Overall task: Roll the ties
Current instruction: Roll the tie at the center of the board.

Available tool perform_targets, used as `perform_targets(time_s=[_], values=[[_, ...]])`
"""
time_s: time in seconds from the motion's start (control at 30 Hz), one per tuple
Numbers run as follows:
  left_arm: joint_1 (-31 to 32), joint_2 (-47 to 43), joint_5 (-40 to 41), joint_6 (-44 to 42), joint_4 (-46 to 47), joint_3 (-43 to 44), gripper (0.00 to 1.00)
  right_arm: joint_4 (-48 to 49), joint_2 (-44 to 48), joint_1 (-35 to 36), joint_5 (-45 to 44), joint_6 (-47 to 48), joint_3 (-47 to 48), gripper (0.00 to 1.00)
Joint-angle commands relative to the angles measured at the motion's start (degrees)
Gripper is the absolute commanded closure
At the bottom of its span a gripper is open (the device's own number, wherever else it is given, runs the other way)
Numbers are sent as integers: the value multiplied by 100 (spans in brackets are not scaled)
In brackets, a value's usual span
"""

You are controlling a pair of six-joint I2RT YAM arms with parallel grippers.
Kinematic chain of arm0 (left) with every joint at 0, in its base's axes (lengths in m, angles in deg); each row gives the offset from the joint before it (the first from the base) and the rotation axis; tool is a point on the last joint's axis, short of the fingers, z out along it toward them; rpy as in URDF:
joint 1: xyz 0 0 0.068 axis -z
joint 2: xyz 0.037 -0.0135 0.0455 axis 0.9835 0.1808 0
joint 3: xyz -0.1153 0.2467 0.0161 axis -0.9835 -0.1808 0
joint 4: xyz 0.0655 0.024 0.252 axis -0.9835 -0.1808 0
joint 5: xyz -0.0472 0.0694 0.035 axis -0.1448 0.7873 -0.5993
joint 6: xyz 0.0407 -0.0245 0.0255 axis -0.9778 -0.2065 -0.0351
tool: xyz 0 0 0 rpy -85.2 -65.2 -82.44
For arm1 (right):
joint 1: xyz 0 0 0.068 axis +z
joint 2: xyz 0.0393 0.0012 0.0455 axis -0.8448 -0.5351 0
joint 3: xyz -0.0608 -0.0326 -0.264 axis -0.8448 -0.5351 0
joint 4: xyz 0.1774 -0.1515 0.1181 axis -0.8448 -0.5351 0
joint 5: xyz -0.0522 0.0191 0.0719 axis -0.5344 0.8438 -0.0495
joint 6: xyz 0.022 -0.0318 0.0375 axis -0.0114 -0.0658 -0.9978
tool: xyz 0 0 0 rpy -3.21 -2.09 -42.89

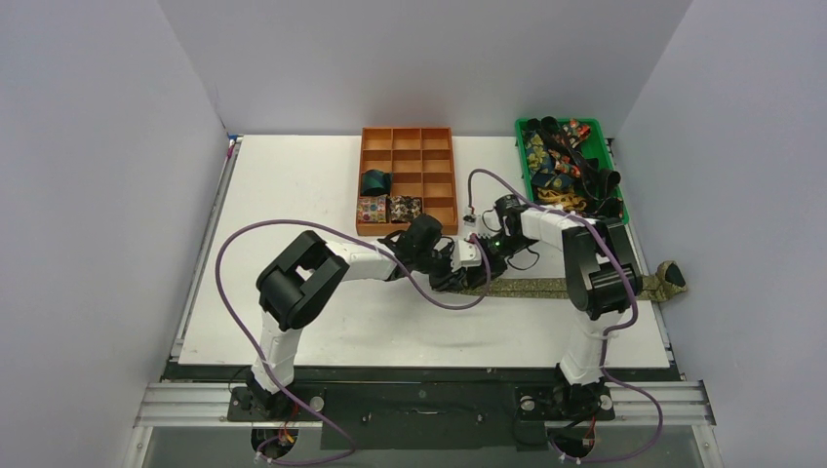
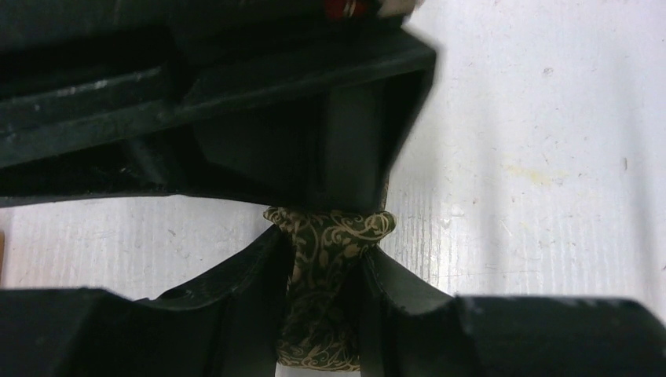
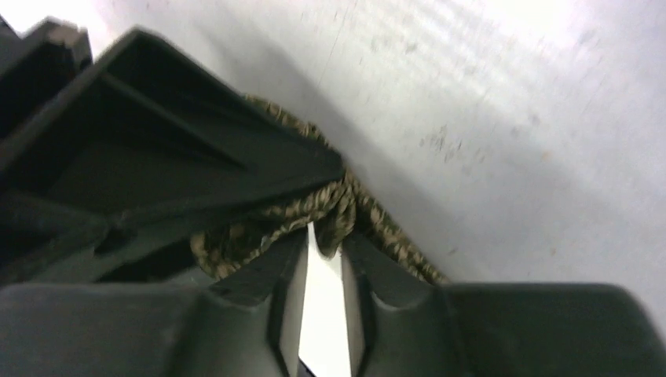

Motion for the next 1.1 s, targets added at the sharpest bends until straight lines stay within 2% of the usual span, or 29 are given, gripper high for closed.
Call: perform_targets(time_s=[0.0, 0.1, 0.23, 0.37, 0.53, 0.57, 0.67, 0.77, 0.8, 0.9, 1.0, 1.07], values=[[4, 179, 238, -256, -1038, 39, 71, -849, 652, -356, 387, 503, -157, 70], [12, 177, 220, -295, -1167, 8, 72, -965, 878, -475, 658, 516, -170, 61], [13, 168, 182, -304, -1259, -8, 72, -723, 924, -365, 883, 118, -185, 60], [28, 156, 165, -320, -1284, -12, 72, 242, 833, -262, 824, -750, -332, 60], [40, 156, 128, -362, -1359, 8, 72, 968, 744, -142, 632, -1528, -385, 60], [46, 154, 118, -376, -1369, 13, 71, 1040, 727, -101, 502, -1565, -383, 62], [46, 135, 100, -423, -1409, 5, 71, 1013, 699, -98, 109, -1534, -400, 79], [27, 136, 99, -435, -1446, 20, 70, 498, 598, -131, -114, -1052, -320, 92], [20, 129, 99, -440, -1455, 27, 69, 248, 584, -136, -242, -936, -292, 99], [-21, 91, 0, -456, -1462, 24, 59, -84, 452, -179, -581, -461, -282, 100], [-68, -150, -196, -428, -1254, -134, 38, -247, 312, -296, -892, -314, -310, 100], [-103, -367, -306, -314, -959, -268, 31, -261, 239, -324, -1010, -153, -332, 100]])
